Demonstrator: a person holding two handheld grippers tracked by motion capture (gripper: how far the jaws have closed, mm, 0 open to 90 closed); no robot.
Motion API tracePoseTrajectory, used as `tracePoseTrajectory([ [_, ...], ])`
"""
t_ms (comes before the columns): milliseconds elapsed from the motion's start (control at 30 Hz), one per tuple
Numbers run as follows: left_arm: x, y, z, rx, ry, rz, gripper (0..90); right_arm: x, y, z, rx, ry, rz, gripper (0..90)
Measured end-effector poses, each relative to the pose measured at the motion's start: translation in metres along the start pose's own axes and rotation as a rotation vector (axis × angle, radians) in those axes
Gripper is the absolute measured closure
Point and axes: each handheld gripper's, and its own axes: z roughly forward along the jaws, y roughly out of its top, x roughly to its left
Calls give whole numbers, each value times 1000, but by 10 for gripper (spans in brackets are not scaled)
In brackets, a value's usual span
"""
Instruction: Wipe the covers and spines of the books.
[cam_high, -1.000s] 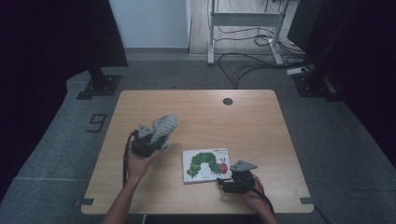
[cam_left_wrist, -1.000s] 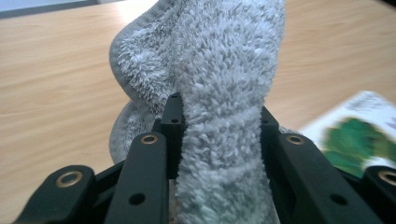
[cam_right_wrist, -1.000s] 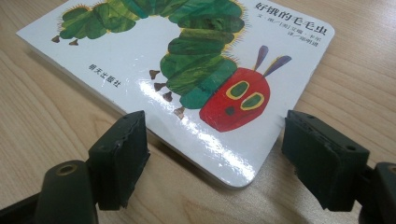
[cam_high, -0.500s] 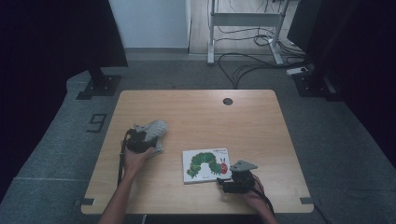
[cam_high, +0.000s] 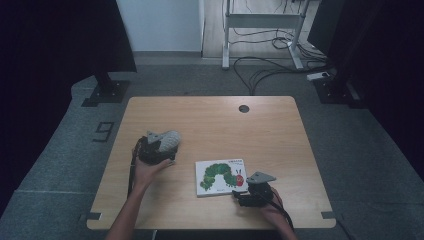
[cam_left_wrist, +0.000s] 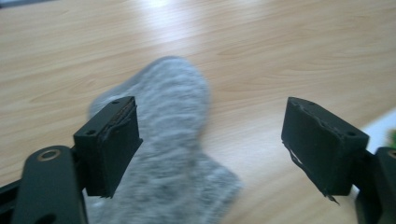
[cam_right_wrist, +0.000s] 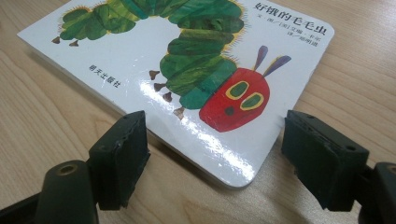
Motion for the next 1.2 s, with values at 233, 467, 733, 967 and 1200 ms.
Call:
tracePoseTrajectory([
  [233,-36,-12,-7,2,-108,42,167,0,0,0,0,0,1,222],
  [467,-62,-28,0,47,-177,66,157,0,0,0,-1,2,5,223],
  [733,-90,-49,3,68,-245,87,156,0,0,0,-1,1,3,225],
  [967,-104,-59,7,109,-254,129,153,0,0,0,0,-2,-1,224],
  [1200,-111,-71,11,136,-274,124,153,0,0,0,0,-2,-1,224],
])
